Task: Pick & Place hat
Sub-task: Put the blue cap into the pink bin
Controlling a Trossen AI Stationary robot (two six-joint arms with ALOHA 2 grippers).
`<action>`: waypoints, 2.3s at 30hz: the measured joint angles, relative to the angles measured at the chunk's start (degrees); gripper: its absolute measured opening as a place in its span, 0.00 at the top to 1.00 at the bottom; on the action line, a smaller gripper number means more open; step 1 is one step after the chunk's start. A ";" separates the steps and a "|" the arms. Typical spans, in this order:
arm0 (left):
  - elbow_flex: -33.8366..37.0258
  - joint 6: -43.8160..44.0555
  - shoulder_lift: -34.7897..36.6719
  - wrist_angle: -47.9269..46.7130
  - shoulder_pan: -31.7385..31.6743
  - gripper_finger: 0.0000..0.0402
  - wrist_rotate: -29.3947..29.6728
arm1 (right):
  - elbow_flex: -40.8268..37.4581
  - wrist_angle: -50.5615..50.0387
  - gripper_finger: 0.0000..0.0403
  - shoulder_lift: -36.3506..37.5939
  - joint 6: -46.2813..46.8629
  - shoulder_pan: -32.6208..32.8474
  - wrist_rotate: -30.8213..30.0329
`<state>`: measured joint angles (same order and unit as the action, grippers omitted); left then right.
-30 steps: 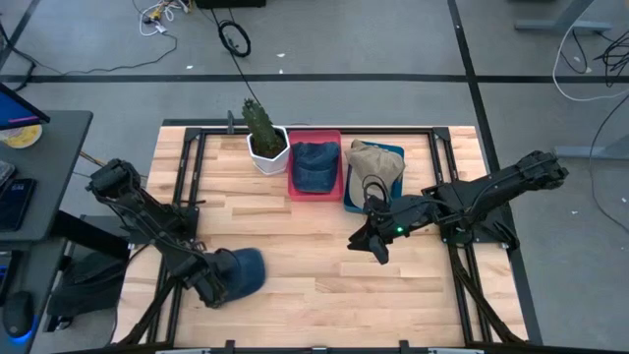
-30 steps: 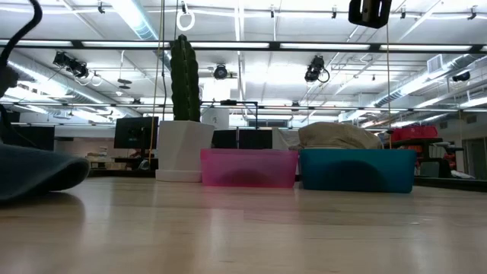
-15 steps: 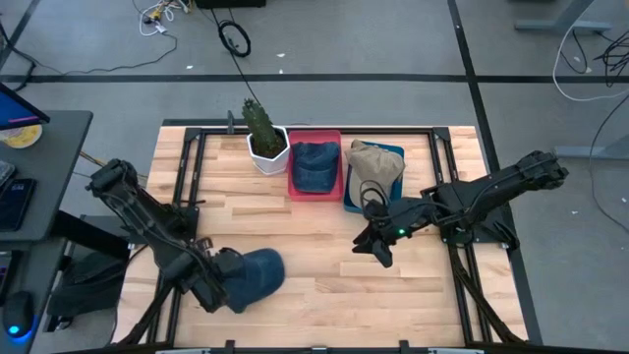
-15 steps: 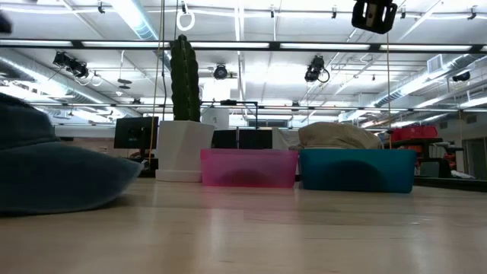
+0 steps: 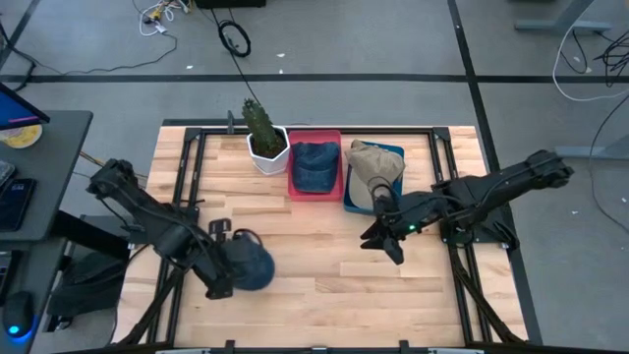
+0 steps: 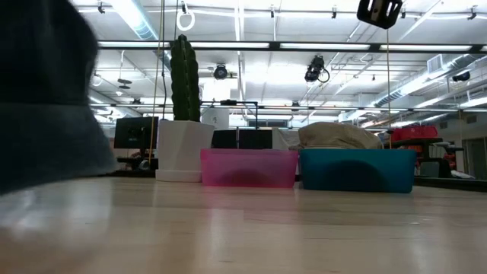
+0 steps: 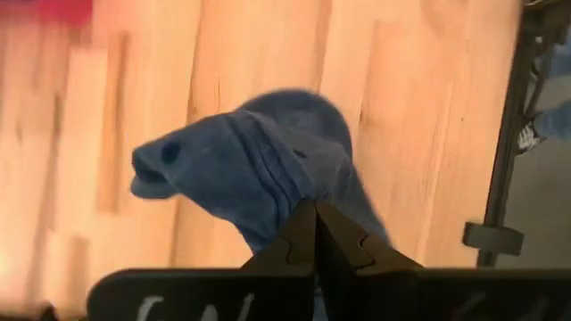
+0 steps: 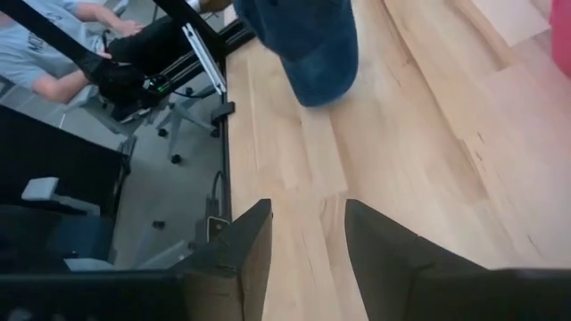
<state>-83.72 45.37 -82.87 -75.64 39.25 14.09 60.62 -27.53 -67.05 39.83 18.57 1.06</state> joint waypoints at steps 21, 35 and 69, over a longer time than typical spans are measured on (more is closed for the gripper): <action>-7.98 -51.18 0.00 5.31 -11.71 1.00 3.22 | 0.00 -8.94 0.64 6.43 0.20 0.01 -2.11; -11.61 -80.44 0.00 14.89 -23.08 1.00 6.31 | 0.00 -8.87 0.64 6.43 4.26 0.00 -3.80; -11.52 -123.34 -5.55 32.44 -43.01 1.00 -1.26 | 0.00 -4.15 0.64 6.41 5.30 0.00 -12.66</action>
<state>-95.24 -77.96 -88.42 -43.20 -3.76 12.83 60.62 -31.68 -60.64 45.13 18.57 -11.60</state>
